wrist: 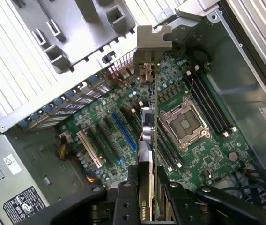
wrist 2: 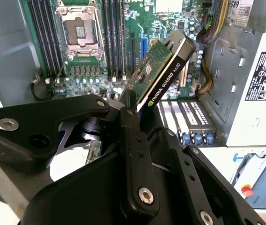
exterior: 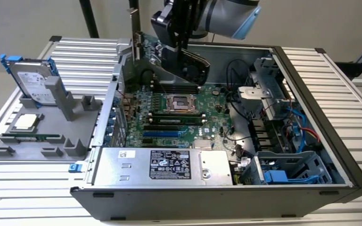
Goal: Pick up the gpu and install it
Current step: 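Insert the gpu into the slot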
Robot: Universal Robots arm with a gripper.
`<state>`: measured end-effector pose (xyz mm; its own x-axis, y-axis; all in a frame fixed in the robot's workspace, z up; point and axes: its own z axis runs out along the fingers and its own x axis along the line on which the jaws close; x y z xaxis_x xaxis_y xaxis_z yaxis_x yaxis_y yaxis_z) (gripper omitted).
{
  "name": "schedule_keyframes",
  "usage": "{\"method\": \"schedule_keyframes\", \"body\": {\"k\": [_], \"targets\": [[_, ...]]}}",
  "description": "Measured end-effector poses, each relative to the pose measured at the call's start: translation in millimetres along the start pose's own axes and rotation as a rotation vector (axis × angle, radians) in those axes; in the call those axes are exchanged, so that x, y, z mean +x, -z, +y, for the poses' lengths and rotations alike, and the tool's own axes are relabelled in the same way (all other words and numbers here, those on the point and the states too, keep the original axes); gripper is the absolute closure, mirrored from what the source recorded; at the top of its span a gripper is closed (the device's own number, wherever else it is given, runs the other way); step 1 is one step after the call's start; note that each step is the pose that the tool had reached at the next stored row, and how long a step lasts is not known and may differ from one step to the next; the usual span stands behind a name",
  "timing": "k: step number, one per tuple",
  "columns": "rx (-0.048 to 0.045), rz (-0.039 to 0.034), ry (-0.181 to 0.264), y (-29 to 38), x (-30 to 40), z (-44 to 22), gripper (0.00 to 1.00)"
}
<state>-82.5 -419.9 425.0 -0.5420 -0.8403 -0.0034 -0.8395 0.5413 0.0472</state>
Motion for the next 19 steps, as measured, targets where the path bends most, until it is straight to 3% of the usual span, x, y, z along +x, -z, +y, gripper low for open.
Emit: {"method": "schedule_keyframes", "body": {"k": [19], "targets": [[-0.0004,0.0058,0.122,0.0,0.0,0.0,1.0]]}}
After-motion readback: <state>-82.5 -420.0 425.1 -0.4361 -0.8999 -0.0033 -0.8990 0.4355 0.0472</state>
